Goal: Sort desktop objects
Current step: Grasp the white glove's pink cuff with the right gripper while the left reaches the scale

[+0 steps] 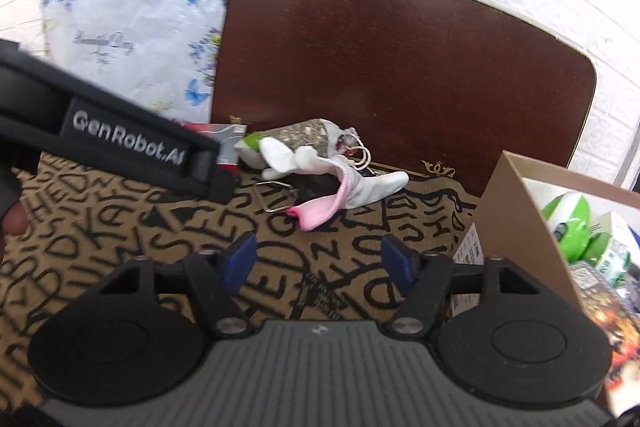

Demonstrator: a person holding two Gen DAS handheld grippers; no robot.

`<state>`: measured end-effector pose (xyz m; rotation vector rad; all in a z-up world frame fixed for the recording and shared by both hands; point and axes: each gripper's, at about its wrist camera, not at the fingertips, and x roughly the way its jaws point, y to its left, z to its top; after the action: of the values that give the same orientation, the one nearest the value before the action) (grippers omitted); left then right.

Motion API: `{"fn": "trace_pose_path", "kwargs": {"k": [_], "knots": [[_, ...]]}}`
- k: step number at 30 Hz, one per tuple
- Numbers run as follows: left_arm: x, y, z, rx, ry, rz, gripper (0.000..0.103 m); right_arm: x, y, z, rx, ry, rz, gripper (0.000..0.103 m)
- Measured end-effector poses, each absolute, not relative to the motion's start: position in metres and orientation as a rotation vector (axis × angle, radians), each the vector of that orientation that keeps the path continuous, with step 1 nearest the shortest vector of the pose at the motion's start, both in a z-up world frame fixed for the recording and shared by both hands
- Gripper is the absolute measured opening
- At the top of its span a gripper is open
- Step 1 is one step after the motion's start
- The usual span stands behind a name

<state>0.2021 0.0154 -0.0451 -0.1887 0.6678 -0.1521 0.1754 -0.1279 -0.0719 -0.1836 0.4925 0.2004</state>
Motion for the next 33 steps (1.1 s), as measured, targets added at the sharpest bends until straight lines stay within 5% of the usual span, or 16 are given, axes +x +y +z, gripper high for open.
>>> {"fn": "trace_pose_path", "kwargs": {"k": [9,16,21,33], "knots": [[0.256,0.013,-0.069,-0.216,0.692,-0.15,0.062,0.221,-0.126,-0.091,-0.121,0.485,0.145,0.049],[0.281,-0.002,-0.083,-0.189,0.718,-0.201,0.049,0.233,-0.133,-0.1,-0.089,0.471,0.109,0.018],[0.287,-0.008,-0.09,-0.175,0.71,-0.205,0.05,0.22,-0.145,-0.095,-0.07,0.432,0.045,0.006],[0.288,-0.013,-0.091,-0.14,0.694,-0.21,0.054,0.232,-0.139,-0.097,-0.088,0.484,0.122,0.007]]}}
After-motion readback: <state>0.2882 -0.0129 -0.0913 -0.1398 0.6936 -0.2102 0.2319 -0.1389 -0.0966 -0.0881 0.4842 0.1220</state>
